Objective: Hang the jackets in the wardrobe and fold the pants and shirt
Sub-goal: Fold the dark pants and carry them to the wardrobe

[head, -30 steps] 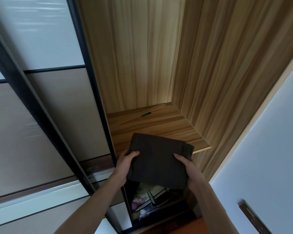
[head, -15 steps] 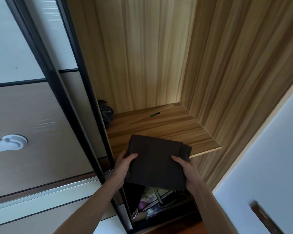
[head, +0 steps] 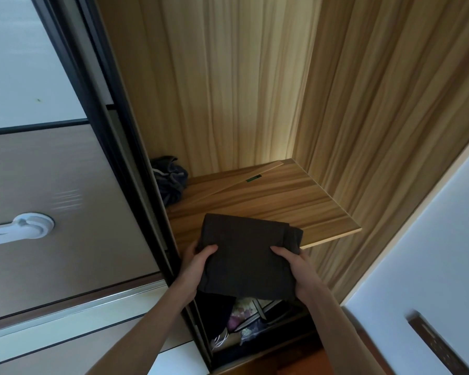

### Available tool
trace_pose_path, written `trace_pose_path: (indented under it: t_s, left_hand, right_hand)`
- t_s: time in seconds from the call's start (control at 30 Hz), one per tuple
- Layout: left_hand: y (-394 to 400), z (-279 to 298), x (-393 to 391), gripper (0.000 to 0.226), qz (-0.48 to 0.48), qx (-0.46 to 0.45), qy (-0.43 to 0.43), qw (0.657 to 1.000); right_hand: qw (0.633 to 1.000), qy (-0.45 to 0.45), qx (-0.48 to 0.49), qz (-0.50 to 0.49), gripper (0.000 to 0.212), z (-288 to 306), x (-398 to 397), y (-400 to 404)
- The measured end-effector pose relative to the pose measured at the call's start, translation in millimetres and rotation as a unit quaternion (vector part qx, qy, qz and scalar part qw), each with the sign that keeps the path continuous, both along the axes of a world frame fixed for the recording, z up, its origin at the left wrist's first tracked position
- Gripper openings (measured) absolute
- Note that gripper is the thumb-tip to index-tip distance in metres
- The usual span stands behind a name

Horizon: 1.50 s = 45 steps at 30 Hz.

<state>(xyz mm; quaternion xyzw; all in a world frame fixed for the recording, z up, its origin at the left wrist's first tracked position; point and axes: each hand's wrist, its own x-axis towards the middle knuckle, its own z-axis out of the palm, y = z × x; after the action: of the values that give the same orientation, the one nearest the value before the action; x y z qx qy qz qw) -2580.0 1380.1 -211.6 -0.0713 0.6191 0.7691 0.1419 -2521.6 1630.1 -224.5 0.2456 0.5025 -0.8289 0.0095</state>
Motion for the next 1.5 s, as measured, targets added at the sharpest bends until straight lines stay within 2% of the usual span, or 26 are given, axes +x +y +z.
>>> trace_pose_path:
  t_s: [0.23,0.4,0.5,0.67,0.87,1.03,1.27,1.5]
  left_hand:
    - [-16.8,0.1,1.5,0.028,-0.031,-0.014,0.007,0.999]
    - [-25.5,-5.9,-2.8,0.028,-0.033,-0.016,-0.005,0.999]
    - [-18.8,-5.5,-10.2,0.035,-0.043,-0.014,-0.028,0.999]
    - [5.7,-1.2,-32.5,0.067,-0.086,0.000,-0.050,0.995]
    - [48.6,4.9,-71.8,0.047,-0.039,-0.016,-0.056,0.998]
    - [84.1,-12.7,-94.0,0.058,0.016,-0.015,-0.056,0.998]
    - [121.8,-50.4,-103.7,0.055,0.057,-0.027,-0.076,0.995]
    - [132.6,-90.2,-105.4,0.059,0.037,-0.097,-0.131,0.986]
  right_hand:
    - [1.000,0.004,0.001,0.002,0.050,-5.3,3.4,-14.2]
    - [1.000,-0.005,0.020,-0.001,0.074,-6.7,0.4,-23.2]
    - [1.000,-0.006,0.016,-0.012,0.078,-7.8,-3.2,-18.1]
    - [1.000,0.002,0.016,-0.018,0.067,0.2,-19.4,11.1]
    - [0.998,0.011,0.064,-0.006,0.056,14.7,-66.4,50.5]
    - [0.994,0.029,0.100,0.038,0.054,19.5,-114.2,84.5]
    - [0.986,-0.006,0.134,0.096,0.047,-7.7,-154.8,124.4]
    - [0.970,-0.057,0.209,0.109,0.046,-53.1,-166.2,135.8]
